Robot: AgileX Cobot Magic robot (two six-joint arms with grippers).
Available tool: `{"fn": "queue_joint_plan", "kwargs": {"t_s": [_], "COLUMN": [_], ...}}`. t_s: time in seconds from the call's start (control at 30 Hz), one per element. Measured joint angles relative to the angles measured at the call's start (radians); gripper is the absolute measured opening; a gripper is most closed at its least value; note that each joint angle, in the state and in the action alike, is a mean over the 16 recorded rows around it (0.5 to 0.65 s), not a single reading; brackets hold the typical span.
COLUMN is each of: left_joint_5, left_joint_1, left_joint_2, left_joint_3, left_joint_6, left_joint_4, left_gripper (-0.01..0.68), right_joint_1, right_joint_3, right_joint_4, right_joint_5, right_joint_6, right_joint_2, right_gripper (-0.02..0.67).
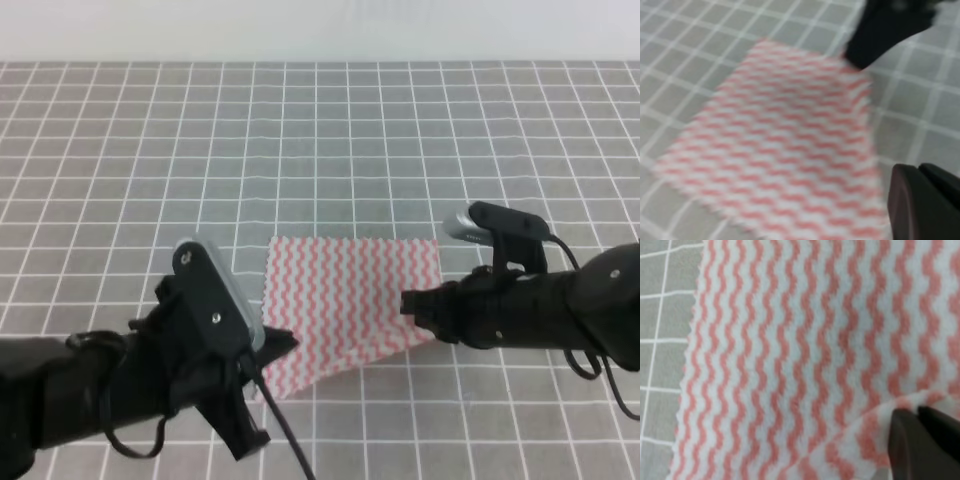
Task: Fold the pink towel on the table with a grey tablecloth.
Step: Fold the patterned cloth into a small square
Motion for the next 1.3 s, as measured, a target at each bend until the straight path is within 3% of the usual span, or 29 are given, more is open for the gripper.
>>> {"fn": "queue_joint_plan", "kwargs": {"t_s": [0.17, 0.53, 0.67, 1.3], "left_joint_5": [-0.08, -0.135, -0.158, -0.215], "left_joint_1": [-0.03, -0.036, -0.036, -0.036], "left_joint_2": [0.03, 0.133, 0.162, 0.263], "left_joint_3": [-0.03, -0.045, -0.046, -0.069], "left_joint_6": [0.015, 0.103, 0.142, 0.186], "left_joint_4": [0.001, -0.001, -0.005, -0.004], "left_gripper": [0.065, 0.332, 0.394, 0.416], "right_joint_1": [-0.012, -0.038, -0.04, -0.04], "right_joint_3": [-0.026, -0.048, -0.048, -0.048], "right_joint_4": [-0.002, -0.008, -0.01, -0.018], "right_joint_5": [0.004, 0.021, 0.022, 0.036], "right_joint_6": [-0.001, -0.002, -0.002, -0.003], "right_joint_2": [0.019, 0.04, 0.042, 0.04], "right_gripper": [-0.014, -0.014, -0.014, -0.014]}}
